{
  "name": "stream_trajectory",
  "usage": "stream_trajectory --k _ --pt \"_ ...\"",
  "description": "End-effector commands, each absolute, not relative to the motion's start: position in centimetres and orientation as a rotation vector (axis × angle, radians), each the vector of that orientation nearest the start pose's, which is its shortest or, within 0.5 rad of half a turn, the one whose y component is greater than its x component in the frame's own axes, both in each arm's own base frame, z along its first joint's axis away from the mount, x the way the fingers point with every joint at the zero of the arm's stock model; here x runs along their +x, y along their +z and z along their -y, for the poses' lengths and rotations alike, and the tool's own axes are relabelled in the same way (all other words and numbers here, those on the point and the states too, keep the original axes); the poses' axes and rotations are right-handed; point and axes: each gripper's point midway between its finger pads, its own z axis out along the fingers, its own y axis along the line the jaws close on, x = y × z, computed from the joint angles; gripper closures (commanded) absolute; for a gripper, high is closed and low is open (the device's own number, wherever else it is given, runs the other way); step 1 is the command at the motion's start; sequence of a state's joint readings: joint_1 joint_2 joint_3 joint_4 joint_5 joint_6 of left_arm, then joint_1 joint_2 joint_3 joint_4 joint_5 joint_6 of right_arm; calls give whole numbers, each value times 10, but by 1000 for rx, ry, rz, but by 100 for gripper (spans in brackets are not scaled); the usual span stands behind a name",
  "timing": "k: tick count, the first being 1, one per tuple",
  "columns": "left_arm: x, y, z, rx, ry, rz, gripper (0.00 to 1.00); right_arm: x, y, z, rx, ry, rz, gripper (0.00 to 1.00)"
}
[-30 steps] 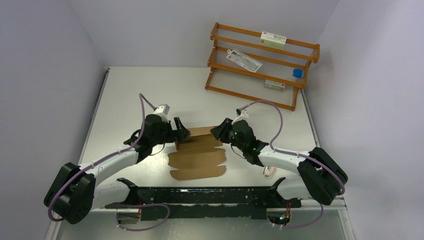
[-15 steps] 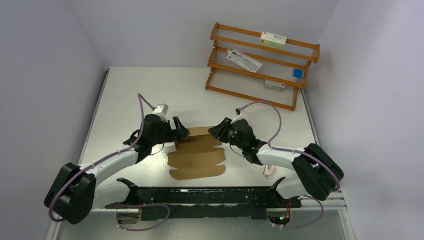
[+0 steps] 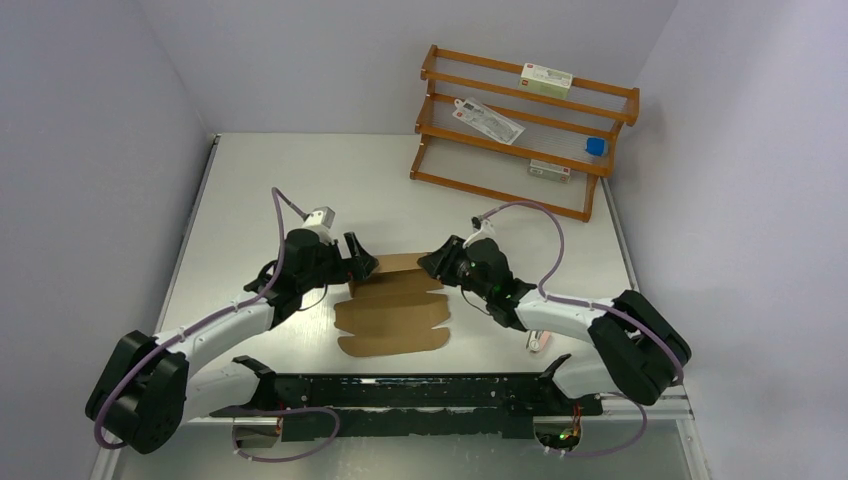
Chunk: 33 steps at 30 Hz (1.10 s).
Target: Fold the paper box
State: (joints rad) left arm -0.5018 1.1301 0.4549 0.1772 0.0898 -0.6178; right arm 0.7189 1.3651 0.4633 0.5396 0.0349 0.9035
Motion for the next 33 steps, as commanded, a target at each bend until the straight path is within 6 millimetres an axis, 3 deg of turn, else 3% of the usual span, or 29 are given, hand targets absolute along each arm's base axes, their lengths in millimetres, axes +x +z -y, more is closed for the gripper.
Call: stream_trajectory --k 1,9,14,19,33 --pt "277 105 194 -64 -753 -2136 2 278 110 -267 150 924 -2064 58" --pt "278 99 189 -71 -712 -2144 2 277 117 -243 88 810 -2049 33" --pt "278 95 189 -70 -704 -2154 2 272 103 -231 125 796 -2059 21" --pt "277 95 190 -66 -712 -2154 2 267 87 -236 140 850 -2072 11" --pt "277 99 192 -61 -730 -2149 2 266 56 -253 173 935 -2120 3"
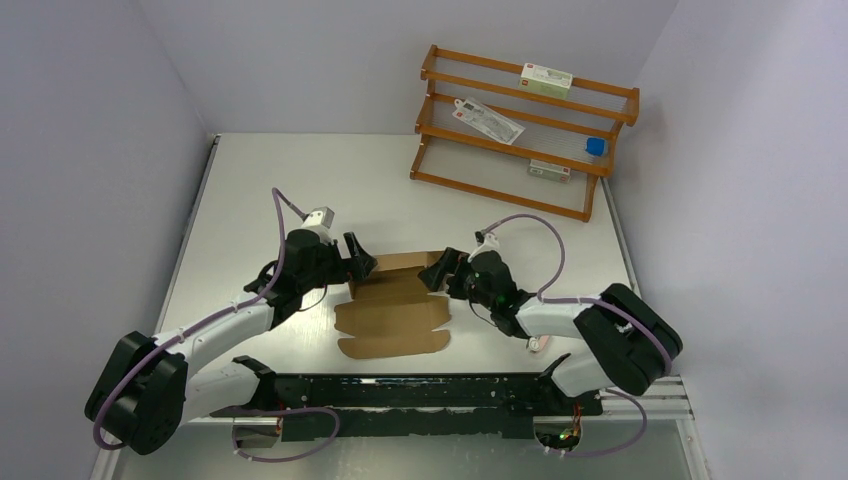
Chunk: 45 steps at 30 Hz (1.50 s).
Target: Fold the paper box
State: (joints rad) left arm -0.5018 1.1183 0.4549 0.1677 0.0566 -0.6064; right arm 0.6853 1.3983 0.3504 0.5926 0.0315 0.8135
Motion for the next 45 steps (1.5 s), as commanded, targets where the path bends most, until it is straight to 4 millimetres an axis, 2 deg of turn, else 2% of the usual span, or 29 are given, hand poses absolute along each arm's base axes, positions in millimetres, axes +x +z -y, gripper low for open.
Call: stream_trajectory --k 1,9,16,22,26,31,37,41,45 --pt "277 99 193 -61 -732 -2148 2 266 54 -253 174 934 -2126 3" --pt "276 98 195 -67 -754 -2147 2 262 41 -256 145 901 -2160 7" --pt "275 97 194 -65 -750 -2150 2 258 54 -272 84 950 -2137 18" --pt "274 99 195 -69 -761 -2138 2 258 68 -276 15 886 -2097 26" --pt "274 100 196 -65 -775 -2135 7 256 73 -281 -23 866 -2080 30" --pt "272 101 196 -69 -782 -2129 8 251 75 -292 -79 848 -2056 30" --pt "271 104 199 -70 -808 -2122 8 247 63 -308 -129 778 -2059 29" --pt "270 104 199 -70 -805 -2122 8 249 54 -311 -153 719 -2056 29" --pt "272 103 190 -87 -745 -2122 8 248 60 -307 -180 704 -2039 28"
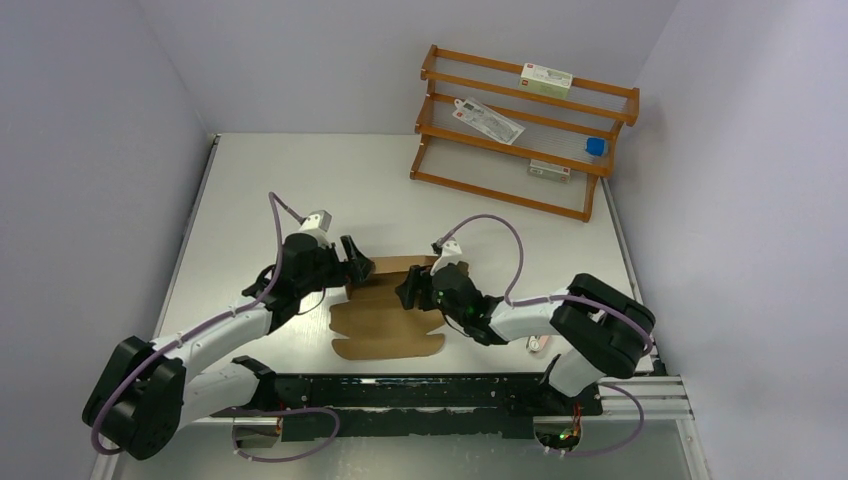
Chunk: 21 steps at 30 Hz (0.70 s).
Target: Fold the paper box
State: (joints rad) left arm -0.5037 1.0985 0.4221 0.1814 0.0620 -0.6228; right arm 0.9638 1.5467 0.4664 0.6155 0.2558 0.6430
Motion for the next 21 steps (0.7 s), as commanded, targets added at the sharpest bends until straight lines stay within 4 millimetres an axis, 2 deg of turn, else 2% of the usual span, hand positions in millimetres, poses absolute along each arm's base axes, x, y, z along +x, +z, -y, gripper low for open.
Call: stream_trajectory --k 1,8,15,18,21 --pt "272 102 187 -94 -727 -2127 8 247 63 -305 -194 697 -2032 27" --pt "277 105 177 -110 -656 -2113 6 239 96 -278 -296 594 -2002 21" --pt "280 105 176 -101 -638 -2118 6 223 112 -256 -369 546 -2040 20" --pt "280 106 178 -92 -647 -2120 6 221 120 -254 -433 533 -2023 20" --pt "281 109 181 -94 -667 -2111 6 220 113 -258 -459 545 -2042 19"
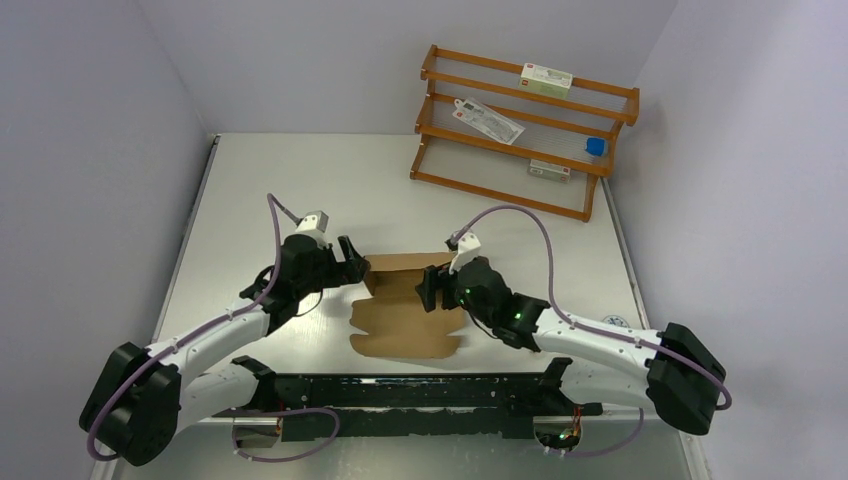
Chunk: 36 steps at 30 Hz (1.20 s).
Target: Fold the paper box
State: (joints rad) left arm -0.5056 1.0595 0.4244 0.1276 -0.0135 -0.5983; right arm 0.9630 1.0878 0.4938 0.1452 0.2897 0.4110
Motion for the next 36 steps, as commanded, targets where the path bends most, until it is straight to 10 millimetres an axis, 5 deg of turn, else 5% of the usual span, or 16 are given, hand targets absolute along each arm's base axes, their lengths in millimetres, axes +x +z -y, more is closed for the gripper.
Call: stream_trajectory --k 1,6,11,15,26,31,36 --pt "280 110 182 -93 -677 -2110 6 219 109 -261 -468 557 -2055 19" --pt "278 118 182 -88 -689 -2090 6 221 84 -282 -472 625 -2079 21" --pt "278 125 165 -130 -609 -2067 5 228 79 -323 -509 746 -2070 22" --pt "279 129 155 -165 -564 -2048 4 230 76 -335 -522 761 -2104 19" --pt "280 125 152 -182 -547 -2050 4 194 77 -292 -589 710 -2207 13" --pt "281 125 151 -177 -536 -2054 3 205 105 -262 -621 534 -2194 12" --pt "281 121 153 -168 -530 -2077 3 240 144 -227 -619 350 -2156 12"
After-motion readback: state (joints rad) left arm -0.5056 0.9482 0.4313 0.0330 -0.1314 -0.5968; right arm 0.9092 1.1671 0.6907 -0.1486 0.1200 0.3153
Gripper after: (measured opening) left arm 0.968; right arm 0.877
